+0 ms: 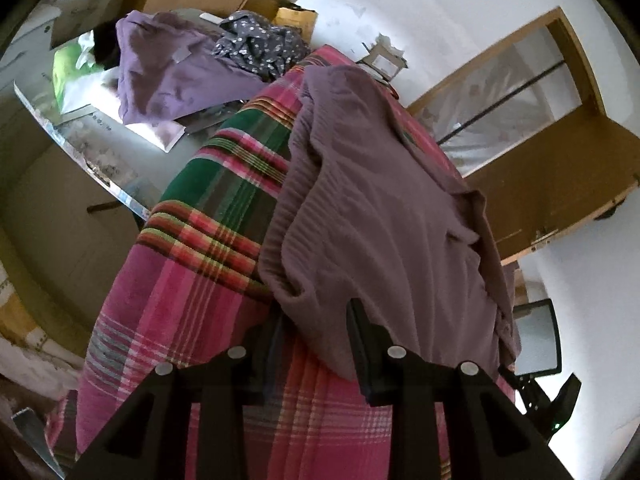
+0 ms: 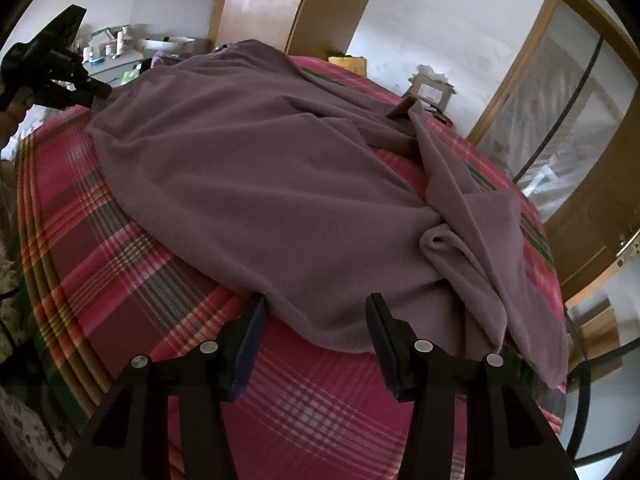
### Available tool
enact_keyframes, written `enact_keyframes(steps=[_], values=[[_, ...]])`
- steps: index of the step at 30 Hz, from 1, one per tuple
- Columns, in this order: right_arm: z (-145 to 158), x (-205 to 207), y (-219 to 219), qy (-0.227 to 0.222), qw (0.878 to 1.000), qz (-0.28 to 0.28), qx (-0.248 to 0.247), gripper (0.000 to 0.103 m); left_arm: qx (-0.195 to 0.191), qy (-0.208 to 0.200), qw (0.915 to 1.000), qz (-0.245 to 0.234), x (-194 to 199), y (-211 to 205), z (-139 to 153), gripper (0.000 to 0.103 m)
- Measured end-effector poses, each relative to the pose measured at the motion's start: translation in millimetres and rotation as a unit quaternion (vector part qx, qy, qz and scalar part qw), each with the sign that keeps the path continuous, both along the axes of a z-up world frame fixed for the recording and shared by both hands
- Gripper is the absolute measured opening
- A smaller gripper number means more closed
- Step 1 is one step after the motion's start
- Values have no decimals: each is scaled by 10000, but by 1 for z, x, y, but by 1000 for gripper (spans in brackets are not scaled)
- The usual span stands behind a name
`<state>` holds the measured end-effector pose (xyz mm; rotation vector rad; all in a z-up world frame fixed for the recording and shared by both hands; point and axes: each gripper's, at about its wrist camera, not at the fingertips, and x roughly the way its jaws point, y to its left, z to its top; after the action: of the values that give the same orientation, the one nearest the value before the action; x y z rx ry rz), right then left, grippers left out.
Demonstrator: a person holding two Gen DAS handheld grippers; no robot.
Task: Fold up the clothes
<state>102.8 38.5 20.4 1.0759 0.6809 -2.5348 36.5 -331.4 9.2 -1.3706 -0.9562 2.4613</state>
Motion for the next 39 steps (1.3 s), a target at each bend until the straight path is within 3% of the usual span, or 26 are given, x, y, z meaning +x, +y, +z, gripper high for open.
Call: enact_keyframes(steps=[3,5,14,24,27,35,39], values=[[0,1,-1,31,10000,-19,22,53,-240,-120,9995,177,0,0,0,12],[0,3,-5,59,10000,46,25,53,-239,-111,9993,277,2,-2,0,10],[6,10,-28,211,9980,517,-286,53,-165,627,9965,530,19,-7,39,9],[8,15,-79,225,9889,1386,-478,53,94,983,9933,603,12,-6,64,8],[8,13,-97,286,9872,1538,-314,53,68,1124,9920,573,11,-2,75,9],[9,-6,-125,596,9892,1338,25,53,133,1300,9903,480,11,1,89,9],[4,-16,-122,476,9930,1070,136,53,162,1326,9896,541,14,-3,89,9]])
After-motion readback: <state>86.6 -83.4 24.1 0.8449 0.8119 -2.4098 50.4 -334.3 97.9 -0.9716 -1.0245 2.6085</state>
